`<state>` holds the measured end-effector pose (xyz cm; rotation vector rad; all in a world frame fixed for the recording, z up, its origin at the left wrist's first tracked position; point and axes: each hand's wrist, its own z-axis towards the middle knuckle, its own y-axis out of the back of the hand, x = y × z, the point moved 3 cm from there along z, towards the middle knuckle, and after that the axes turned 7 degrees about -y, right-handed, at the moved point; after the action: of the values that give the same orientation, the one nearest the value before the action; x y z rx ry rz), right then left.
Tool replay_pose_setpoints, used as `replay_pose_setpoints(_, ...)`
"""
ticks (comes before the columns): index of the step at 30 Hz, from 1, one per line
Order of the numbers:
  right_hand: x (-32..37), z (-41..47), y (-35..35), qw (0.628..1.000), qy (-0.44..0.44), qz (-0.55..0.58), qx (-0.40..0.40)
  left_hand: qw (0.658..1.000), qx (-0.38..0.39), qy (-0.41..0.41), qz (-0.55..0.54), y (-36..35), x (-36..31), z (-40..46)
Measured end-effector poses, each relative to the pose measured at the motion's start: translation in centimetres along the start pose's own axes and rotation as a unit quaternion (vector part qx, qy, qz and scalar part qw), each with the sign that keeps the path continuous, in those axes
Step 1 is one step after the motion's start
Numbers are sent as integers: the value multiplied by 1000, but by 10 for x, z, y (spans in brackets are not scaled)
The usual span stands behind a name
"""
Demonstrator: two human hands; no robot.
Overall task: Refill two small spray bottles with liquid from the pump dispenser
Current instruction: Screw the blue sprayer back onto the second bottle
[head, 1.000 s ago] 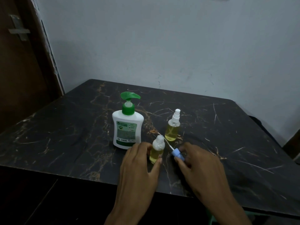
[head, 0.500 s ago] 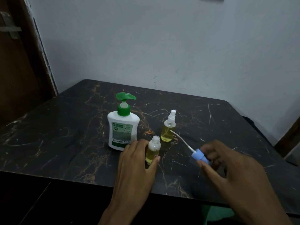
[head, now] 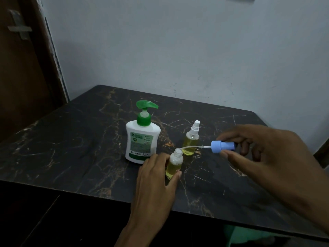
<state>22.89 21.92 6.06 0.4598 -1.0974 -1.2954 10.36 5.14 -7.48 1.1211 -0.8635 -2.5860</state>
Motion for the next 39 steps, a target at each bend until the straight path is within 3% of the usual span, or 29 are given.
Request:
replay_pose_setpoints(6, 6, 4, 2, 1000, 9, 4, 20, 1000, -3, -4, 6, 0, 0, 0)
replay_pose_setpoints(23, 48, 60, -57, 967, 101, -144, 185, 1000, -2, 3, -6, -3, 3, -1)
replay_pose_setpoints(39, 46, 69, -67, 966, 50, -165, 190, 1000, -15, -3, -17, -4, 5, -1)
